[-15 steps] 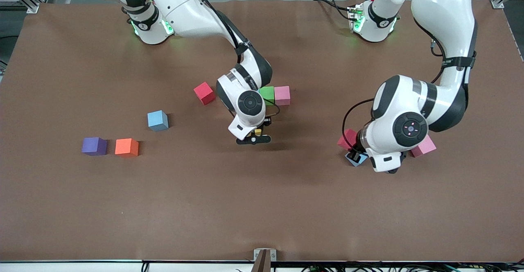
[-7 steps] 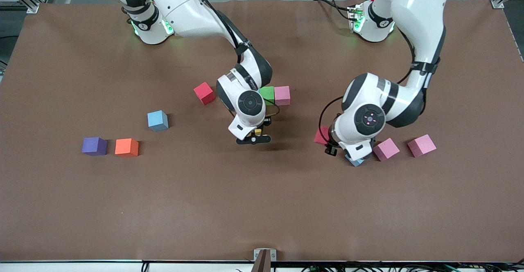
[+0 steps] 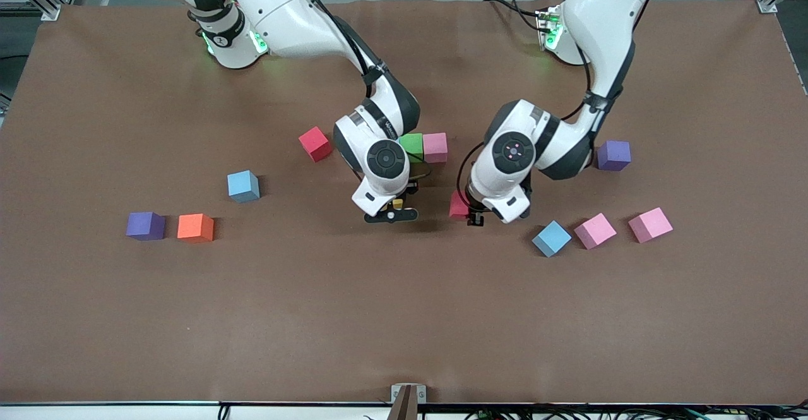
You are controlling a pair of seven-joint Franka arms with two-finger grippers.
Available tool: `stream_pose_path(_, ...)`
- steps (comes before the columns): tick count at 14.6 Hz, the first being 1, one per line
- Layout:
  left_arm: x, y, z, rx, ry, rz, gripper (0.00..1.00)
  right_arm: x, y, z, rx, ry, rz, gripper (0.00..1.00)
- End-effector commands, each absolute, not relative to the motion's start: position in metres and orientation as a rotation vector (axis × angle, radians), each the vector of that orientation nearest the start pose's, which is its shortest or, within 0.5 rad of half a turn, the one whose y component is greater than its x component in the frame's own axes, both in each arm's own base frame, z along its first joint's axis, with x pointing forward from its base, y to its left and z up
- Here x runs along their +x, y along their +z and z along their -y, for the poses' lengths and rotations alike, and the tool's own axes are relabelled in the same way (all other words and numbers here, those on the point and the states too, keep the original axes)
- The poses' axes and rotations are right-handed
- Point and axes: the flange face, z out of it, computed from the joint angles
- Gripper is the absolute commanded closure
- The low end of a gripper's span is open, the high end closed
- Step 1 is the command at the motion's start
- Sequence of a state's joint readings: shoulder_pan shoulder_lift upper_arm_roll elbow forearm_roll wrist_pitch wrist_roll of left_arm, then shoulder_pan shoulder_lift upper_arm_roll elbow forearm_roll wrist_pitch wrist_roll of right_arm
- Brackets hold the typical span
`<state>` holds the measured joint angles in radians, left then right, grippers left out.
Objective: Arrange 11 blocks into digit 3
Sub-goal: 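Carry the red block with the left gripper toward the yellow blocks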
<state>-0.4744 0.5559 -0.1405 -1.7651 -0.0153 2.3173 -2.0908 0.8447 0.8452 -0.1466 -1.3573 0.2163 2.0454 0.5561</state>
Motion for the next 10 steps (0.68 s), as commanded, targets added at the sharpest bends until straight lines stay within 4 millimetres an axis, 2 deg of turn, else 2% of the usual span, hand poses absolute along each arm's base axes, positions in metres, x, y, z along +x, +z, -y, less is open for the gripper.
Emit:
stream_pose_path(1,0.536,0.247,0.383,-2.218,0.08,2.244,0.75,0.524,0.209,-0.486,-3.149,0.282,0.109,0.37)
stream_pose_path(4,0.525,0.24,0.396,-2.139,0.052,2.298,0.75,0.523,0.209,-0.486,-3.151,0.286,0.111,0.37)
stream_pose_path(10,0.513,0.238,0.412,-2.11,0.028,2.322,0.75,0.522,0.208,-0.485,-3.154,0.297,0.106,0.37)
